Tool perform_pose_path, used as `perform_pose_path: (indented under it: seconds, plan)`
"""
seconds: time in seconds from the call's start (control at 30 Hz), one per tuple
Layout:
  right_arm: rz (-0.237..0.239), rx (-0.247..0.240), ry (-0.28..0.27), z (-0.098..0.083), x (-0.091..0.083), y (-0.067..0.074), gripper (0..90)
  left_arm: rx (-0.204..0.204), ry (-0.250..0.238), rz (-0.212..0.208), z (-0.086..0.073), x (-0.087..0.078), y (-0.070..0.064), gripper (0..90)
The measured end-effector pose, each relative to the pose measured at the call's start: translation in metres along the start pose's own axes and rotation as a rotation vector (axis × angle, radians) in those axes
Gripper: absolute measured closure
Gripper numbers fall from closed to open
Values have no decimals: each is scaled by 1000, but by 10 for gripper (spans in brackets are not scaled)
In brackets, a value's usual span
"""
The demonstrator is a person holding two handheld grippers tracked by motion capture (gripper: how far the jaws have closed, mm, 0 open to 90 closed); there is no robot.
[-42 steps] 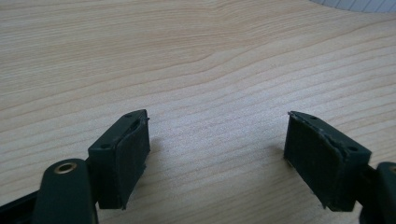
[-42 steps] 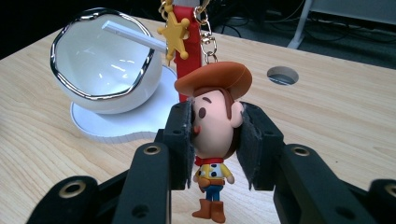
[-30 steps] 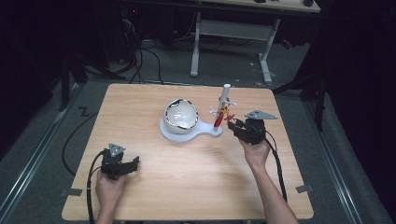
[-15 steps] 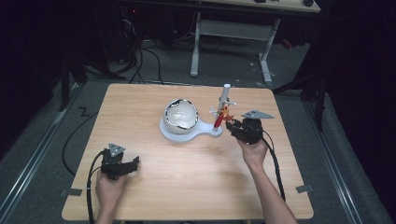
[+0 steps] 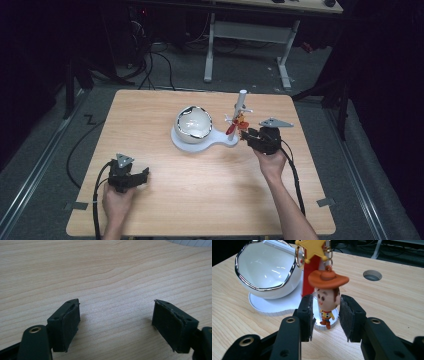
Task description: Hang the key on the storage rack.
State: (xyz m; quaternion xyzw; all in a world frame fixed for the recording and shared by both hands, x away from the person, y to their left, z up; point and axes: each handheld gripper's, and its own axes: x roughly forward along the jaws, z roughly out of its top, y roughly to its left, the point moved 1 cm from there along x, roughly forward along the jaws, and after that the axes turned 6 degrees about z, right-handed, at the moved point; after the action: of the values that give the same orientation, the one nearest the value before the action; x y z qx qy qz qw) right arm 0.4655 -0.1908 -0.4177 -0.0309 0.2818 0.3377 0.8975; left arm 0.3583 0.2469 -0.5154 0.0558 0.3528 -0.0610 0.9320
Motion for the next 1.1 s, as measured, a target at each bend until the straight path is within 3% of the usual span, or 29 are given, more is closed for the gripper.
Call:
perform_pose_path:
  seconds: [0.2,0.4,1.1]
  plan:
    - [-19,-22,13,-4,-2,1,556,0,0,0,0,0,0,229]
    - [-30,-7,-10,-8,-13,-4,517,-2,0,-1,0,0,0,230]
    - [-30,35,-75,-17,-44,-16,530,-1,0,0,0,0,0,230]
